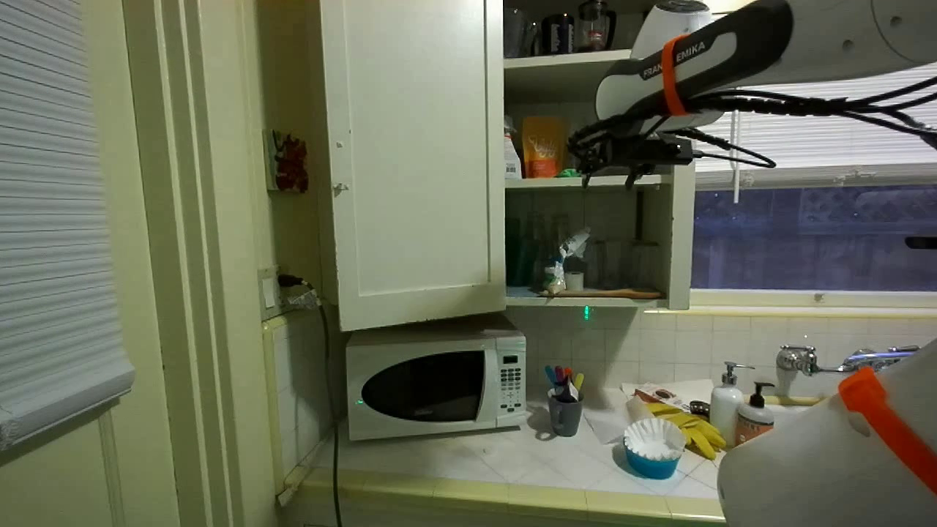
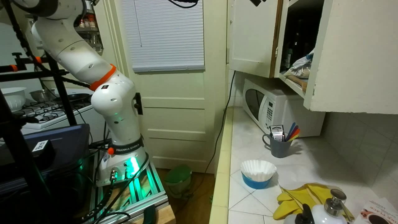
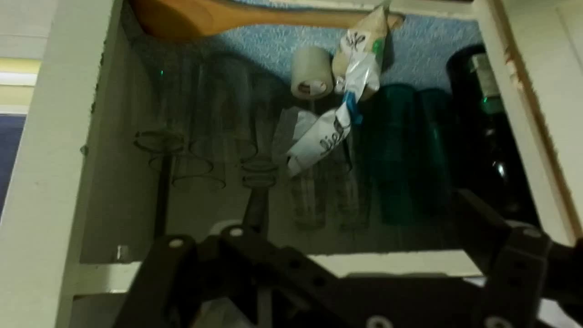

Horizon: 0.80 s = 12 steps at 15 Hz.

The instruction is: Remove the green sachet from the top cabinet

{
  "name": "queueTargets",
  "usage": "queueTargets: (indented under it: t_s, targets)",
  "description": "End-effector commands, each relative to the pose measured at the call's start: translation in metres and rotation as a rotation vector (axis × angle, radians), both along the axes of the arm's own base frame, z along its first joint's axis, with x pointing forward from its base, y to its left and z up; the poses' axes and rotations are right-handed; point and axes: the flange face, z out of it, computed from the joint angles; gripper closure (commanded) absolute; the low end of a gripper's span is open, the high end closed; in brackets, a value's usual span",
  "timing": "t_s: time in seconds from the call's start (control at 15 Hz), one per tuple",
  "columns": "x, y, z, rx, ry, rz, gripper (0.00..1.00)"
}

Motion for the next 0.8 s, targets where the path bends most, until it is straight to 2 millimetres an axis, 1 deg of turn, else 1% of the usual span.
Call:
queueTargets:
  t_s: [0.0,0.13,0.2,0.4,0.47,0.53,0.73]
  targets:
    - [0.029,-0.035,0.038,0.007,-0.102,-0.117,0.00]
    - [0.043,-0.048,0.058,-0.029,-0.118,-0.132,0.00]
    - [0.053,-0.051,0.065,-0.054,-0.129,-0.139,0.00]
    - [0.081,-0.053,0.083,-0.115,-0.162,-0.152,0.00]
    - [0.091,-0.051,0.085,-0.131,-0.162,-0.151,0.00]
    - [0.103,-0.051,0.084,-0.157,-0.161,-0.158,0.00]
    - [0.128,-0.053,0.078,-0.194,-0.131,-0.176,0.00]
